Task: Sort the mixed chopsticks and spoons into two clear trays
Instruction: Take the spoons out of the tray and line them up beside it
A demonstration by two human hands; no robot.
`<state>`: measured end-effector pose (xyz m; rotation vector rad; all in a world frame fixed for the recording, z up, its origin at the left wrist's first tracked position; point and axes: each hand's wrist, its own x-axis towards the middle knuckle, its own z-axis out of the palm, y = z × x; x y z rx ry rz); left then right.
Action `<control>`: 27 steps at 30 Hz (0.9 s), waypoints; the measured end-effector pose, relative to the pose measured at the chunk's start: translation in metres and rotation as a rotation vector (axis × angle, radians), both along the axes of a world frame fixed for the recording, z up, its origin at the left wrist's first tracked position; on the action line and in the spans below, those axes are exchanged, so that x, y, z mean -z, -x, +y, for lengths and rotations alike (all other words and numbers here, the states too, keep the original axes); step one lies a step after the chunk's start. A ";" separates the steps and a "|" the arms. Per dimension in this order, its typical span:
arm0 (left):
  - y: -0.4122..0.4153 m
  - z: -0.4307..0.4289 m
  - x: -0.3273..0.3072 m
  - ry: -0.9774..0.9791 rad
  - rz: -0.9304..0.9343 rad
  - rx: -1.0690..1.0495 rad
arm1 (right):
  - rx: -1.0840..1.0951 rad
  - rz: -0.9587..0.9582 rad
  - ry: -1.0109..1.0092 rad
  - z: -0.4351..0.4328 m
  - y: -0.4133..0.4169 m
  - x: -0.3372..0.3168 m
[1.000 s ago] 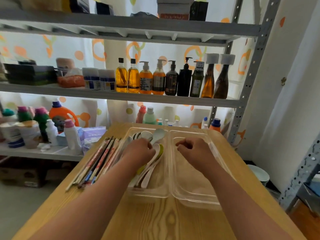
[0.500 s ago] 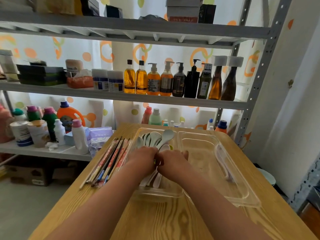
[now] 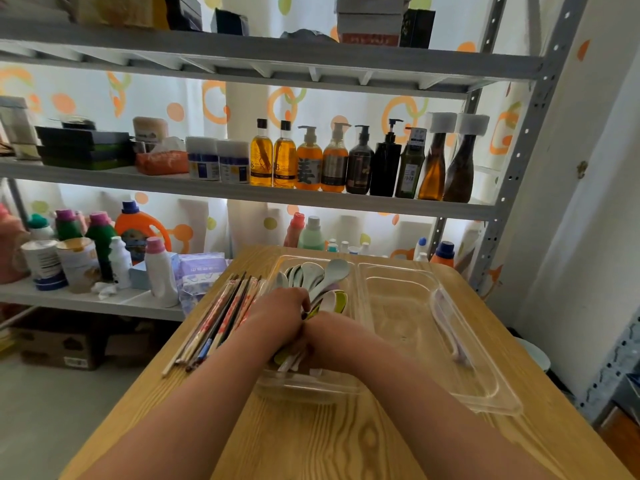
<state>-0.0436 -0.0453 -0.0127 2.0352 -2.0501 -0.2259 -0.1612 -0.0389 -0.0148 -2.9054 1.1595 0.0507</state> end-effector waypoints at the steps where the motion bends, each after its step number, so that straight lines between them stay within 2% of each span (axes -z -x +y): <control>1: -0.001 0.001 0.000 0.001 0.011 -0.001 | -0.028 0.010 0.042 0.001 -0.001 0.000; 6: -0.004 0.003 0.000 0.033 0.010 -0.023 | -0.069 -0.002 0.088 0.000 0.001 0.001; 11: -0.006 0.004 -0.002 0.050 -0.011 -0.008 | -0.138 -0.220 0.200 0.008 0.015 -0.010; 14: -0.003 0.007 -0.003 0.071 0.039 0.006 | -0.049 -0.383 0.241 0.010 0.027 -0.015; 16: 0.000 0.007 -0.002 0.092 0.090 -0.003 | 0.045 -0.421 0.256 0.008 0.033 -0.015; 20: 0.008 0.006 -0.001 0.089 0.120 -0.004 | 0.198 -0.545 0.055 0.009 0.039 -0.018; 24: 0.019 0.006 -0.001 0.050 0.168 -0.010 | 0.307 -0.486 -0.116 0.010 0.042 -0.023; 27: 0.023 0.009 -0.002 0.080 0.197 -0.017 | 0.379 -0.418 -0.016 0.010 0.040 -0.024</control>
